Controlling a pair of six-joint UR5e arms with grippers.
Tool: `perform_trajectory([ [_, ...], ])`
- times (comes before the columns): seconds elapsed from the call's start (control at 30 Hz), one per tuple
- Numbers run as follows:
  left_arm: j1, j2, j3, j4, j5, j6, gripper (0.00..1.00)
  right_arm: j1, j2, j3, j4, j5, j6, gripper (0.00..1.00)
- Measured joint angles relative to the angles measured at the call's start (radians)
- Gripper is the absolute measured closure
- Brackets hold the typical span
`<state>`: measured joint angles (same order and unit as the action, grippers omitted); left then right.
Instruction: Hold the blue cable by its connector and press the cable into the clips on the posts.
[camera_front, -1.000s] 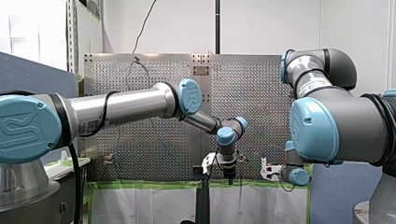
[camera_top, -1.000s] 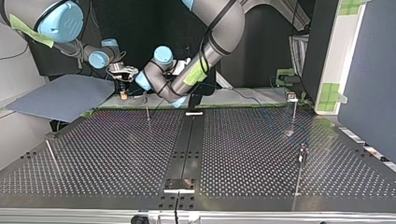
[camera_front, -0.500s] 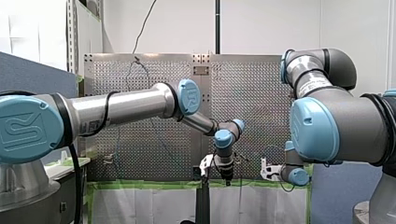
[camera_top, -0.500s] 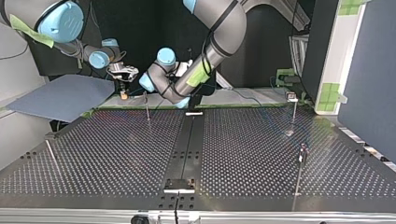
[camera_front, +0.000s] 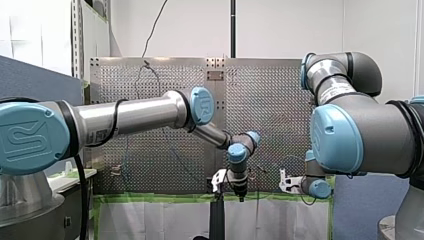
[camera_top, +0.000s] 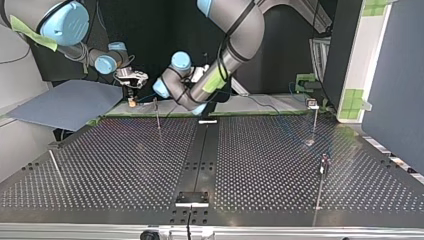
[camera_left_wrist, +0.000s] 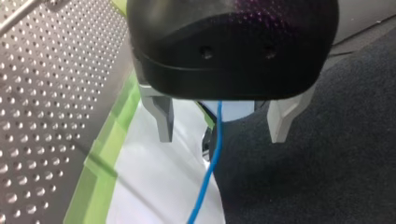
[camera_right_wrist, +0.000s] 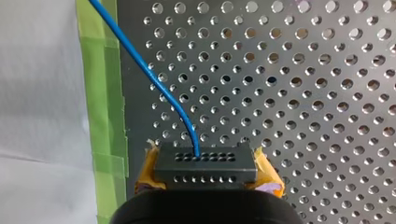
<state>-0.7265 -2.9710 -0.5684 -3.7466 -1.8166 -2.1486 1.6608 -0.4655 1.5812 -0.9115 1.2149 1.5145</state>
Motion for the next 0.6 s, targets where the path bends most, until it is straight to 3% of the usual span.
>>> perform_trajectory([
  [0.3, 0.000, -0.034, 0.037, 0.067, 0.022, -0.026, 0.00, 0.003, 0.000, 0.000, 0.003, -0.016, -0.009, 1.00],
  [0.6, 0.005, -0.102, 0.105, 0.049, 0.021, -0.052, 0.00, 0.002, 0.000, 0.000, 0.002, -0.037, -0.008, 1.00],
])
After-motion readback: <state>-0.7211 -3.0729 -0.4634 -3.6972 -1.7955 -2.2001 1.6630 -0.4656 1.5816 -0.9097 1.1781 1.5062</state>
